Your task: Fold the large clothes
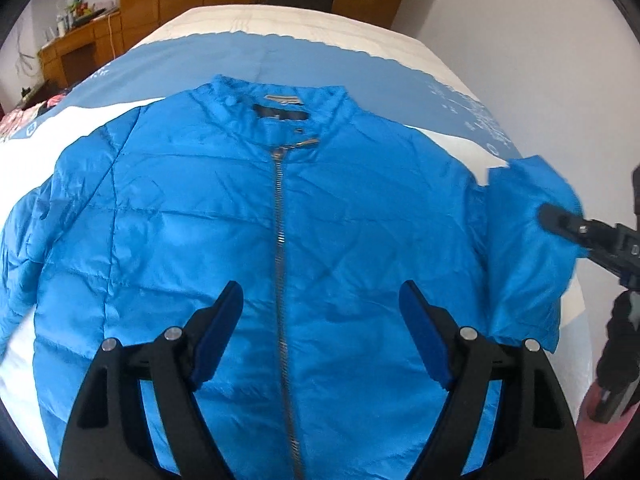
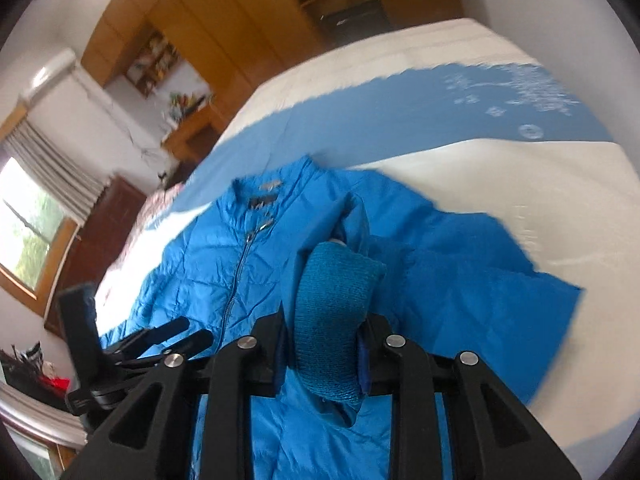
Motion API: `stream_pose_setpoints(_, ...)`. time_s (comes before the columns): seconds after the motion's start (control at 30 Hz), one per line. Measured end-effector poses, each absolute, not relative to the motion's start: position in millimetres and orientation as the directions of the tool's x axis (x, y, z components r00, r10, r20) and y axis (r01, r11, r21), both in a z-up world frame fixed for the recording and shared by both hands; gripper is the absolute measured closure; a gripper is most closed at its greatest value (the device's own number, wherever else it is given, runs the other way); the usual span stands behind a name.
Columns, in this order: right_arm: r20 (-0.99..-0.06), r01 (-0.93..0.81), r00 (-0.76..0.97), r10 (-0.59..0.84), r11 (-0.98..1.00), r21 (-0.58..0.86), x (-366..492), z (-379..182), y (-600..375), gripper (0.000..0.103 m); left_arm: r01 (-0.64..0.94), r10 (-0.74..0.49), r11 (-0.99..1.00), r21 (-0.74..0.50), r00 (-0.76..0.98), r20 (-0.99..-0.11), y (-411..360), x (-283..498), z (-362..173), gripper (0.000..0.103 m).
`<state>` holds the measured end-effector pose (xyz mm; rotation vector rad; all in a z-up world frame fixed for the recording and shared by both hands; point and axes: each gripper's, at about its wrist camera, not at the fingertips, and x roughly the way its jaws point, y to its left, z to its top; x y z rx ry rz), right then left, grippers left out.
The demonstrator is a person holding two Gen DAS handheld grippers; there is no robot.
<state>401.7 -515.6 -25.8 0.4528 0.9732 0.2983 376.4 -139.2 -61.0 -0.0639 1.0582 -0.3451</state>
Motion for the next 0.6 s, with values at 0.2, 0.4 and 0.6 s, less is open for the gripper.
stream_pose_setpoints(0.2,-0.627,-0.204,0.427,0.652,0.745,0.636,409.3,-29.4,-488.2,0.063,0.237,-0.382,0.922,-0.307,0.413,-0.826,-124.1,383.2,-66.5,0.019)
stream_pose_setpoints(0.4,-0.626,-0.167,0.496,0.601,0.774,0.611,386.2,-12.6,-531.9,0.063,0.237,-0.469,0.883,-0.405,0.412,-0.781,-122.8,384.0,-58.7,0.016)
stream_pose_setpoints(0.6,-0.668,-0.032,0.579,0.467,0.832,0.554,352.8,-14.6,-597.2,0.063,0.191,-0.348,0.935,-0.3,0.328,-0.878,-154.9,404.1,-93.5,0.015)
